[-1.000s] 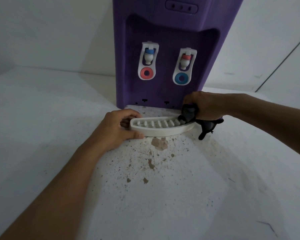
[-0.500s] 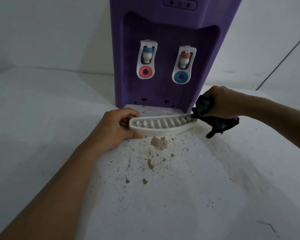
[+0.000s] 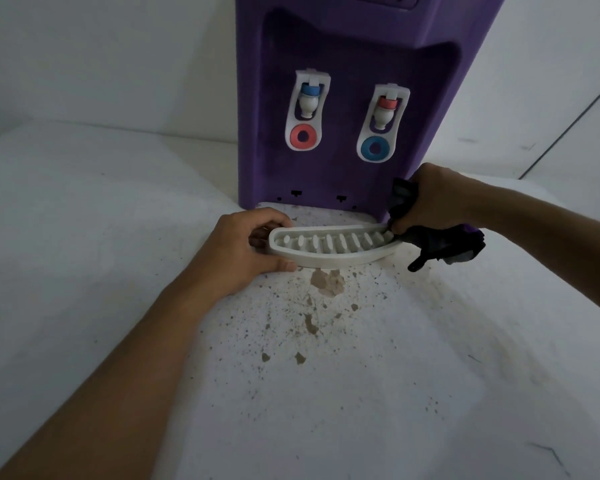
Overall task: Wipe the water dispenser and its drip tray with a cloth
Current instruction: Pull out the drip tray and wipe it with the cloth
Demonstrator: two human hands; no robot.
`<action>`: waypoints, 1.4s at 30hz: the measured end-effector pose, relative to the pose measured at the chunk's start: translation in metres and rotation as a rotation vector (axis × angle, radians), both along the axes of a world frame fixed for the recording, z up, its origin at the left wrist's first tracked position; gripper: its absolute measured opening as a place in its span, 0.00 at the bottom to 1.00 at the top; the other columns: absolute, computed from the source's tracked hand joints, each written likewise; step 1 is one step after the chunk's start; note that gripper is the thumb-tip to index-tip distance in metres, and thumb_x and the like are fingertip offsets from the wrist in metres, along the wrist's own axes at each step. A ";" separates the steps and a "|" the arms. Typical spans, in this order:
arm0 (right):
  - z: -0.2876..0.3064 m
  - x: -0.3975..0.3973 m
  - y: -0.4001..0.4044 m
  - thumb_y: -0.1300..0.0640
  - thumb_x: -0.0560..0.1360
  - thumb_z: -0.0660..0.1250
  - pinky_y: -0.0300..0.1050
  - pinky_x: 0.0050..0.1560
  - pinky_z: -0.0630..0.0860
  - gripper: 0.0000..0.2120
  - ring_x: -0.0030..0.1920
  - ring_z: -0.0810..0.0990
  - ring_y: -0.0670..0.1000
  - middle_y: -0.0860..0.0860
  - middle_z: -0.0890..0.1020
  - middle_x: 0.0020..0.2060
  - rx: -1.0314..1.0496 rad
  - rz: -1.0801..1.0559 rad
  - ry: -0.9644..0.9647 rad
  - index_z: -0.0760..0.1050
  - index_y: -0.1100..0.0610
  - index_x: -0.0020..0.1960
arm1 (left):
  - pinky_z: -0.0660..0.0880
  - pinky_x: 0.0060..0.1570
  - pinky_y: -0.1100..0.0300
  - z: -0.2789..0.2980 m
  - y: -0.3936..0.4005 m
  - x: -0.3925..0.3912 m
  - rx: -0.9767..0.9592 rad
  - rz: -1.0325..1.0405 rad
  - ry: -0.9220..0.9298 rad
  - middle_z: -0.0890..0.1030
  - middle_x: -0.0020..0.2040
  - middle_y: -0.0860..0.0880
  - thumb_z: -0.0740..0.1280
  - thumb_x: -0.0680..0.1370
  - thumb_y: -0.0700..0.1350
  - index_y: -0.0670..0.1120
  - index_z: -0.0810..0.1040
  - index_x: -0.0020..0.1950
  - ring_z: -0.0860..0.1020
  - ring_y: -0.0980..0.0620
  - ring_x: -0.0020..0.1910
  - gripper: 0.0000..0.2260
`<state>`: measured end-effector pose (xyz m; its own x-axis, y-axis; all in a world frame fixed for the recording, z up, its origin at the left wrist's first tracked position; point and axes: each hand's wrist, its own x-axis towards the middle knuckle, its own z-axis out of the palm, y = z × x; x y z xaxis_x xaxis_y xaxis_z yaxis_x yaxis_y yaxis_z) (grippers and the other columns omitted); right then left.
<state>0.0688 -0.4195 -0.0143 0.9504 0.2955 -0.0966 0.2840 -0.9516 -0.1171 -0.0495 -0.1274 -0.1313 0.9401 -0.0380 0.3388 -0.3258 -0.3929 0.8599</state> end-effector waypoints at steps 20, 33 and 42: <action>0.001 -0.012 0.039 0.58 0.76 0.68 0.41 0.30 0.69 0.13 0.36 0.77 0.50 0.52 0.78 0.39 -0.374 0.087 0.036 0.63 0.53 0.41 | 0.81 0.52 0.67 -0.002 0.000 -0.001 -0.002 0.016 0.018 0.86 0.54 0.56 0.86 0.63 0.42 0.51 0.85 0.59 0.85 0.59 0.53 0.26; 0.010 -0.033 0.012 0.51 0.75 0.75 0.33 0.34 0.72 0.09 0.40 0.79 0.43 0.44 0.81 0.41 0.157 0.055 -0.109 0.76 0.48 0.51 | 0.81 0.51 0.68 -0.003 0.000 0.002 -0.028 -0.001 0.035 0.87 0.52 0.59 0.86 0.63 0.41 0.54 0.85 0.57 0.85 0.61 0.51 0.25; -0.036 -0.078 0.059 0.69 0.73 0.73 0.44 0.48 0.81 0.10 0.45 0.82 0.52 0.52 0.85 0.45 0.347 0.402 -0.097 0.83 0.59 0.52 | 0.81 0.49 0.68 -0.003 0.001 0.000 -0.019 -0.001 -0.011 0.87 0.51 0.59 0.87 0.63 0.46 0.52 0.86 0.57 0.86 0.59 0.50 0.24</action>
<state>-0.0096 -0.3608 -0.0506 0.7556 0.6368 0.1536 0.6429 -0.6759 -0.3602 -0.0491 -0.1265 -0.1341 0.9362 -0.0327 0.3499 -0.3359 -0.3762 0.8635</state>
